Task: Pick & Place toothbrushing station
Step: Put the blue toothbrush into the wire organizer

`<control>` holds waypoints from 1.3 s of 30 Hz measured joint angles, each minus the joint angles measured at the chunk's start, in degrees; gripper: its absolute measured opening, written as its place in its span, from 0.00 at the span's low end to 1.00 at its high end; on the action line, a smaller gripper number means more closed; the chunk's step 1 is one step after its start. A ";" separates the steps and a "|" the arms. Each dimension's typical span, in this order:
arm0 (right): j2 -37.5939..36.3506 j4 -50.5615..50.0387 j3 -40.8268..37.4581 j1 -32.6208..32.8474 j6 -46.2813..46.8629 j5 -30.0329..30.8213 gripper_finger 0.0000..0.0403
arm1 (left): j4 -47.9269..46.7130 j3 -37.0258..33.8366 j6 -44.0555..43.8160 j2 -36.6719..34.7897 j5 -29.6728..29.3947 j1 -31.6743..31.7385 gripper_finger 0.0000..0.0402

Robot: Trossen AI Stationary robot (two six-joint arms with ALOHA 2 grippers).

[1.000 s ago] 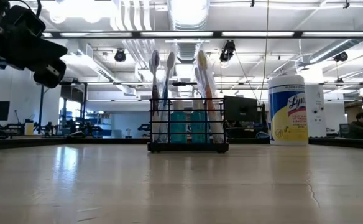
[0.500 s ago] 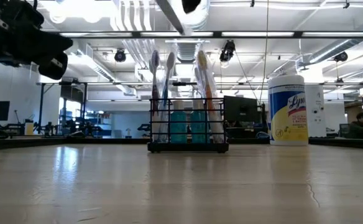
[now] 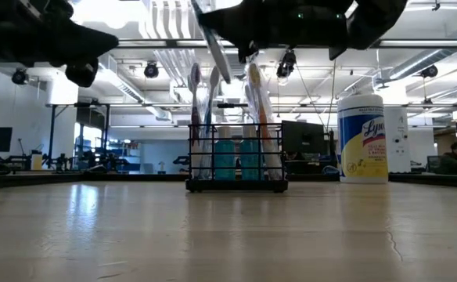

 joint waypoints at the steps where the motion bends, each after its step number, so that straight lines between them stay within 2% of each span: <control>1: -0.17 -0.18 0.44 0.01 -0.22 0.02 0.03 | 0.25 1.05 0.55 1.82 -0.30 0.00 0.06; 6: -0.33 -0.71 1.60 0.13 -0.87 -0.09 0.03 | 4.13 7.24 7.01 12.18 -0.34 -0.24 0.16; 12: -0.33 -0.69 1.91 -0.08 -1.27 -0.06 0.03 | 3.64 16.01 10.89 23.50 -0.07 -0.65 0.39; 17: -0.33 -0.68 1.91 -0.13 -1.52 -0.03 0.03 | 4.41 22.33 15.27 29.50 1.86 -0.64 0.57; 20: -0.31 -0.15 1.91 -0.13 -2.23 0.13 0.03 | 6.13 24.72 16.42 31.56 4.46 -0.72 0.63; 29: -0.30 1.56 1.91 -0.13 -4.25 2.48 0.03 | 8.78 27.20 17.47 34.14 6.55 -0.68 0.62; 39: -0.30 2.15 1.91 -0.09 -4.33 4.70 0.03 | 13.89 26.97 16.96 35.50 7.91 -0.59 0.51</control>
